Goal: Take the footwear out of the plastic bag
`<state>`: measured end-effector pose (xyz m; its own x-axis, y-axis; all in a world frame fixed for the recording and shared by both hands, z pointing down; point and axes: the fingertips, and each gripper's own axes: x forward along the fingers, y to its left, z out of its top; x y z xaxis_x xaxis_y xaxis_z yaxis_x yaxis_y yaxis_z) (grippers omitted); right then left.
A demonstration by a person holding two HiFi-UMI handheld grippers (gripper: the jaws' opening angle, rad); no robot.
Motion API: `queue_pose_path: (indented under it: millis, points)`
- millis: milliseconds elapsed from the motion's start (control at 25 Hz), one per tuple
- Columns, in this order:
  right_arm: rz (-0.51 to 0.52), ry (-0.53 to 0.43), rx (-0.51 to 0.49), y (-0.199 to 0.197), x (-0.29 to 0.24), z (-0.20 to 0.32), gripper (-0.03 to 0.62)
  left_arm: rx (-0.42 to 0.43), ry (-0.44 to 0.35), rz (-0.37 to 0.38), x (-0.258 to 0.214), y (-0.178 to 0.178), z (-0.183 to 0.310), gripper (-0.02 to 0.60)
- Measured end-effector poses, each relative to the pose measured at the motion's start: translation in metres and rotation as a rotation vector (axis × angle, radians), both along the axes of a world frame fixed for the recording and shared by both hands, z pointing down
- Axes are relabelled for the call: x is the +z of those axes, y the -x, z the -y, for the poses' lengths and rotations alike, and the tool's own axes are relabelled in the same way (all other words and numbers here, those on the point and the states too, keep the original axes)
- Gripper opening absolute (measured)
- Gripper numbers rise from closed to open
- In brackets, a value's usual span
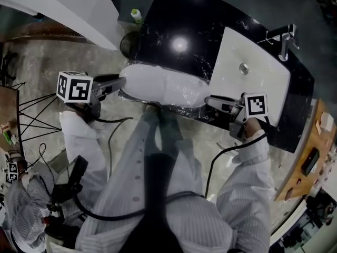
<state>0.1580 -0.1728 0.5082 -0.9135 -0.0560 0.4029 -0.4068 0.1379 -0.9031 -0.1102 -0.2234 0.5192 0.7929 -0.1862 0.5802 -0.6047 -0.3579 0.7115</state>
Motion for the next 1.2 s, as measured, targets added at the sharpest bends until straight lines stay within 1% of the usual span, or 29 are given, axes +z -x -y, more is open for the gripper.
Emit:
queue_pose_path:
  millis: [80,200,280,400,440,520,640,760,840,920,1040,1200]
  points:
    - [-0.008,-0.021,-0.031,0.007,-0.001,0.005,0.161,0.021,0.006,-0.021,0.000,-0.004,-0.003,0.114]
    - [0.002,-0.026,-0.069,0.016,-0.004,0.009,0.164,0.035,0.006,-0.011,0.001,-0.004,-0.004,0.109]
    - [0.068,-0.016,-0.078,0.019,-0.012,0.009,0.164,0.037,-0.005,-0.004,-0.002,-0.003,-0.004,0.108]
    - [0.206,-0.036,-0.104,0.029,-0.037,0.002,0.149,0.048,-0.055,-0.039,-0.019,-0.009,-0.005,0.097]
    - [0.232,-0.054,-0.113,0.033,-0.046,-0.001,0.150,0.051,-0.076,-0.053,-0.027,-0.012,-0.005,0.095]
    - [0.242,-0.108,-0.119,0.039,-0.063,-0.005,0.140,0.051,-0.122,-0.066,-0.044,-0.017,-0.005,0.095]
    - [0.238,-0.200,-0.086,0.037,-0.087,-0.002,0.129,0.035,-0.197,-0.094,-0.074,-0.018,-0.004,0.094]
    - [0.233,-0.278,-0.044,0.027,-0.107,0.002,0.109,0.028,-0.271,-0.128,-0.103,-0.023,0.000,0.089]
    - [0.234,-0.300,-0.017,0.019,-0.113,0.003,0.104,0.034,-0.309,-0.128,-0.112,-0.027,0.004,0.086]
    - [0.243,-0.302,0.013,0.011,-0.115,0.004,0.103,0.042,-0.338,-0.119,-0.119,-0.029,0.008,0.077]
    - [0.247,-0.308,0.051,-0.001,-0.119,0.004,0.101,0.057,-0.366,-0.109,-0.128,-0.031,0.009,0.054]
    - [0.216,-0.355,0.086,-0.015,-0.124,0.004,0.101,0.082,-0.397,-0.084,-0.133,-0.034,0.011,0.040]
